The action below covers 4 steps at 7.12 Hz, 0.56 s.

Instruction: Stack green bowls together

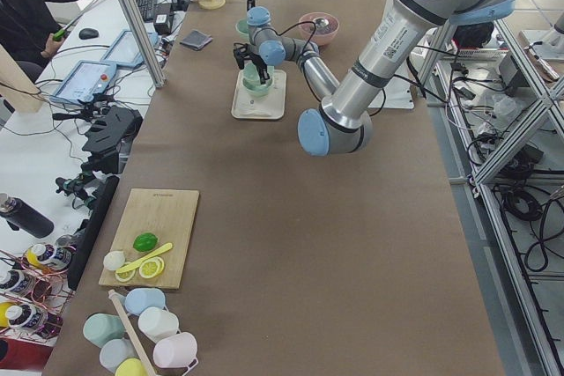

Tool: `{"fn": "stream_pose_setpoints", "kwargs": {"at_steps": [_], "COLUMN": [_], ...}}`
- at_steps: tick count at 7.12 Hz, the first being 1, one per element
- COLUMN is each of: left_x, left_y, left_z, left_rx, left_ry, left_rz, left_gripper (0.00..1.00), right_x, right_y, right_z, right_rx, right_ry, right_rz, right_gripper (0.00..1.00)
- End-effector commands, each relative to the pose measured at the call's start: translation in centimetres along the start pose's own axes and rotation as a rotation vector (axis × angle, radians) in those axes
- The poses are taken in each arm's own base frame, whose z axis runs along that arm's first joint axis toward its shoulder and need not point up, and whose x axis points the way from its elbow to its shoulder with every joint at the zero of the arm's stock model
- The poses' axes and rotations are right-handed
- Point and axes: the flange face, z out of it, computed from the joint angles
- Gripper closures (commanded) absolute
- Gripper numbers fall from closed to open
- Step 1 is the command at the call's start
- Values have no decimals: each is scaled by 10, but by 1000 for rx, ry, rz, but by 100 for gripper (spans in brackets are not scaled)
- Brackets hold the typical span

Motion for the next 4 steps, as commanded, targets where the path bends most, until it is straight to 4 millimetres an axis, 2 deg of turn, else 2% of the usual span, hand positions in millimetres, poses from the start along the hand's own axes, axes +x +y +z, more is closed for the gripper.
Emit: {"fn": "stream_pose_setpoints", "kwargs": {"at_steps": [1,4], "left_x": [-1,4], "left_y": [-2,-10], "left_z": [5,15], "left_rx": [1,23], "left_ry": [-8,1], "left_rz": [-3,0], "left_gripper": [100,100], "right_x": [0,0], "right_y": [0,0], "right_z": [0,-1], "right_rx": [2,6], "right_ry": [0,2], "right_rz": [0,-3], "right_gripper": [100,100]}}
